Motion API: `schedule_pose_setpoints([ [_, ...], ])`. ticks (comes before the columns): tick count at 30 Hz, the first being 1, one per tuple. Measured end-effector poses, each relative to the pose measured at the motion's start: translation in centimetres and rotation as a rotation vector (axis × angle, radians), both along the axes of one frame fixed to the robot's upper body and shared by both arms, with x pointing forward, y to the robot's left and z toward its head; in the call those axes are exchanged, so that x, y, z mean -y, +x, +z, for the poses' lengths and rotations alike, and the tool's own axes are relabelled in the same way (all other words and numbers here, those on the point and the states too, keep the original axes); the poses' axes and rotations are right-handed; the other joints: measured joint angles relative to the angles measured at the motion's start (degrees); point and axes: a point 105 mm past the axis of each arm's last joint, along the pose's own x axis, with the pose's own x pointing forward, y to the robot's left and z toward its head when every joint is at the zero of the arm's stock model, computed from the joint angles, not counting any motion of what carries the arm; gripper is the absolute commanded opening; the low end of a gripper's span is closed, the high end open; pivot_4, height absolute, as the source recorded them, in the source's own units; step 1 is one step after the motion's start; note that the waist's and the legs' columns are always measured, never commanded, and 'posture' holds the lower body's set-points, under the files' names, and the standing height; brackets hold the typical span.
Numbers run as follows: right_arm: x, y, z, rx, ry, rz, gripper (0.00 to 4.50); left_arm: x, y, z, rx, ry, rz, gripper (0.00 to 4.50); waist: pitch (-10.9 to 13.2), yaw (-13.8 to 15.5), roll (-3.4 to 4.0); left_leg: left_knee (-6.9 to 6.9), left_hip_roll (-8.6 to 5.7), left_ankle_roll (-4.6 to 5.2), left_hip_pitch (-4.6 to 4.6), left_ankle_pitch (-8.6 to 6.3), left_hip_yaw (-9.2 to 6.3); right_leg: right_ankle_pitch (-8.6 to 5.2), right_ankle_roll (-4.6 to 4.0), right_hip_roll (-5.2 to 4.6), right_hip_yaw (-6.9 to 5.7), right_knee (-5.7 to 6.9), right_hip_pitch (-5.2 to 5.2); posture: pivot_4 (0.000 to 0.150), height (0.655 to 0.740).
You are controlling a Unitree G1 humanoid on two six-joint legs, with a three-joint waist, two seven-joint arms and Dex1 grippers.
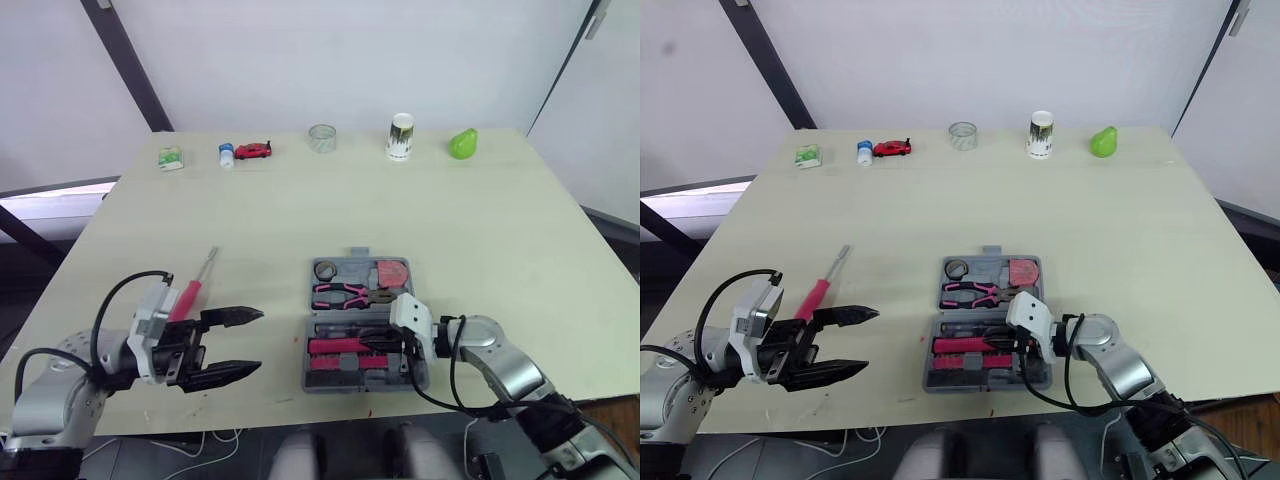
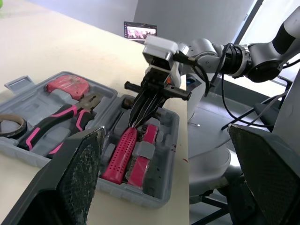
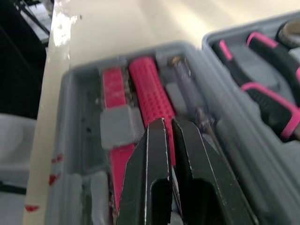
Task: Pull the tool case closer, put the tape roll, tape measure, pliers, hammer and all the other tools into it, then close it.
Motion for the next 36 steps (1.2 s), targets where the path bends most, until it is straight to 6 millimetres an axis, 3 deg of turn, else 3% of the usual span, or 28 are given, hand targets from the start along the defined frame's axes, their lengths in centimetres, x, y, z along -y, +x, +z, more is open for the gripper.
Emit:
schedule_pose_setpoints([
  [10, -0.6, 0.5, -1.4, -0.050, -0.042, 0.014, 0.22, -0.1, -0.2, -0.4, -0.001, 0.008, 0.008, 4.50, -0.15, -0.13, -0.13, -0.01, 0.04, 0.00, 0.44, 0.00, 0.01, -0.01, -0.02, 0.03, 0.04, 0.05, 0.34, 0.150, 0.7400],
  [14, -0.6, 0.4, -2.0, -0.078, -0.050, 0.018, 0.22, 0.0, -0.2, -0.5, 0.007, -0.002, 0.009, 4.50, -0.41, -0.20, -0.25, -0.17, 0.06, 0.00, 1.21, 0.00, 0.10, -0.11, -0.19, 0.04, 0.11, -0.02, 1.00, 0.150, 0.7400],
  [22, -0.5, 0.4, -2.4, -0.079, -0.055, 0.019, 0.22, -0.2, -0.1, -0.7, -0.004, -0.008, 0.020, 4.50, -0.96, -0.09, -0.33, -0.20, 0.05, 0.00, 1.25, 0.00, 0.09, -0.14, -0.25, 0.01, 0.11, -0.03, 1.03, 0.150, 0.7400],
  [26, 0.1, 0.8, -0.7, -0.100, 0.103, -0.134, 0.22, -0.1, 0.0, -1.5, -0.026, -0.044, 0.080, 4.50, -0.71, 0.08, -0.28, -0.15, 0.07, -0.01, 0.98, -0.01, 0.04, -0.06, -0.09, -0.09, 0.07, -0.05, 0.86, 0.150, 0.7400],
  [28, 0.7, 1.7, 2.2, -0.049, 0.199, -0.205, 0.22, -0.1, 0.4, -1.9, -0.041, -0.062, 0.129, 4.50, -0.44, 0.14, 0.09, -0.10, 0.04, -0.01, 0.61, 0.00, 0.14, -0.01, -0.01, -0.17, 0.20, 0.06, 0.44, 0.150, 0.7400],
  [31, 2.1, 2.3, 8.0, 0.102, 0.362, -0.273, 0.22, -0.1, 1.3, -2.1, -0.034, -0.089, 0.217, 4.50, -0.45, 0.26, 0.07, -0.10, 0.01, -0.01, 0.35, 0.00, -0.04, -0.01, -0.01, -0.09, 0.03, 0.01, 0.30, 0.150, 0.7400],
  [32, 2.5, 2.2, 8.9, 0.125, 0.387, -0.288, 0.22, -0.2, 1.4, -2.2, -0.034, -0.094, 0.236, 4.50, -0.47, 0.25, 0.03, -0.12, 0.01, -0.01, 0.32, -0.01, -0.07, -0.01, -0.02, -0.07, -0.02, -0.01, 0.29, 0.150, 0.7400],
  [36, 5.2, 1.7, 8.1, 0.079, 0.353, -0.379, 0.22, -0.7, 2.0, -2.2, -0.028, -0.112, 0.310, 4.50, -0.43, 0.53, 0.09, -0.17, -0.02, -0.01, 0.09, -0.01, -0.12, -0.02, -0.03, -0.14, -0.10, -0.11, 0.15, 0.150, 0.7400],
])
